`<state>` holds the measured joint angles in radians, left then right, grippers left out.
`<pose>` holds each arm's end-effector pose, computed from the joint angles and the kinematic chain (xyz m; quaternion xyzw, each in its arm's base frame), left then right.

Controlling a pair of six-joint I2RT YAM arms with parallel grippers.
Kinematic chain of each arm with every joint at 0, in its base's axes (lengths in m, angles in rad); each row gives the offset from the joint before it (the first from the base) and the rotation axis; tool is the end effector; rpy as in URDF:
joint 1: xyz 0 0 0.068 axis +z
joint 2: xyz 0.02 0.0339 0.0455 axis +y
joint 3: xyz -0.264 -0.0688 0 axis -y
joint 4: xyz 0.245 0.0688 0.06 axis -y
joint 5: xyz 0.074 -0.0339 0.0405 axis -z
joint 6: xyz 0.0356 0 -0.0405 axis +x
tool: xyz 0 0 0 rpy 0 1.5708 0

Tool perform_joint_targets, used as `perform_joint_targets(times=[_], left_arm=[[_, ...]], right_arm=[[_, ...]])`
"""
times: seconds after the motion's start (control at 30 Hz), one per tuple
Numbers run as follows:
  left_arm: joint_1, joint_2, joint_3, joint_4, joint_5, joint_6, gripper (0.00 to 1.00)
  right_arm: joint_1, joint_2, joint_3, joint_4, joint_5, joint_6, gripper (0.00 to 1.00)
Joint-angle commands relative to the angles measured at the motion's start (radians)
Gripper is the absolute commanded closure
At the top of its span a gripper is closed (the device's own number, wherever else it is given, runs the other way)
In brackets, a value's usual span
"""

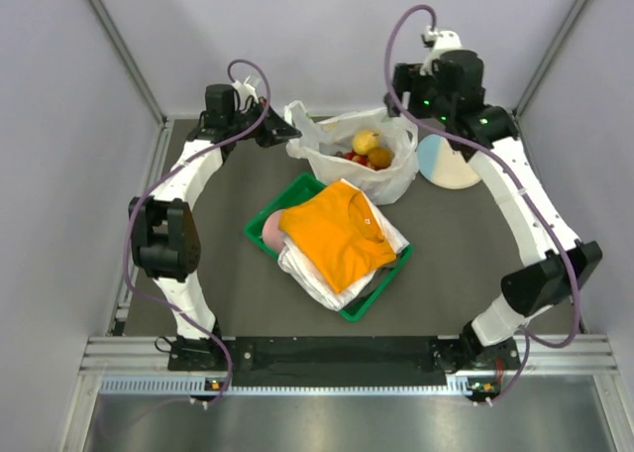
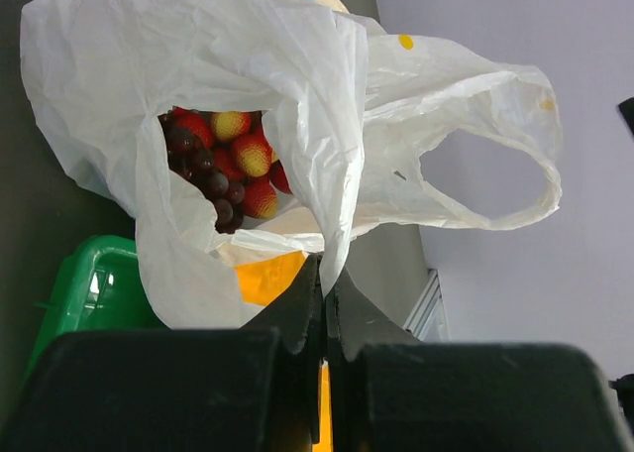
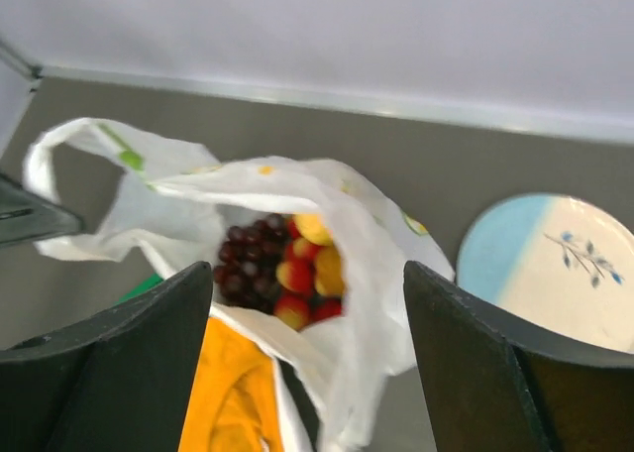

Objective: Place the fruits into the plastic bag

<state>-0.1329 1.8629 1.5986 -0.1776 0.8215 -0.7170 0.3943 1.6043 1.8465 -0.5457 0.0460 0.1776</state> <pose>0.4297 -0.0837 0.3182 -0.0185 0.8033 -0.5096 0.3077 0.3301 0.1356 0.4616 -0.0736 0.8024 0.1492 0.5731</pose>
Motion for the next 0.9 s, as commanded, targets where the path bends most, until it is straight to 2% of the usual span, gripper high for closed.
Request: perform_joint_targets(times=[0.0, 0.07, 0.1, 0.27, 0.4, 0.6, 0.87], left_arm=[[-0.002, -0.074, -0.011, 0.07, 0.005, -0.01, 1.0], [-0.002, -0.076, -0.014, 0.075, 0.005, -0.01, 1.0], [-0.002, -0.076, -0.014, 0.075, 0.004, -0.01, 1.0], [-0.002, -0.067, -0.006, 0.076, 0.011, -0.013, 1.0], [-0.002, -0.067, -0.002, 0.07, 0.018, -0.009, 1.0], [-0.002, -0.08, -0.014, 0.059, 0.011, 0.002, 1.0], [-0.002, -0.088, -0.017, 0.061, 0.002, 0.002, 1.0]], right_arm=[[-0.109, -0.176, -0.139, -0.056, -0.157, 0.059, 0.22], [-0.17, -0.23, -0.243, -0.028, -0.248, 0.08, 0.23], [-0.187, -0.281, -0.275, 0.01, -0.346, 0.086, 0.23], [-0.232, -0.36, -0.4, 0.044, -0.478, 0.1, 0.28], [-0.276, -0.383, -0.5, 0.14, -0.572, 0.172, 0.35], [-0.291, -0.328, -0.529, 0.228, -0.603, 0.188, 0.4], [-0.293, -0.242, -0.497, 0.25, -0.587, 0.157, 0.45]])
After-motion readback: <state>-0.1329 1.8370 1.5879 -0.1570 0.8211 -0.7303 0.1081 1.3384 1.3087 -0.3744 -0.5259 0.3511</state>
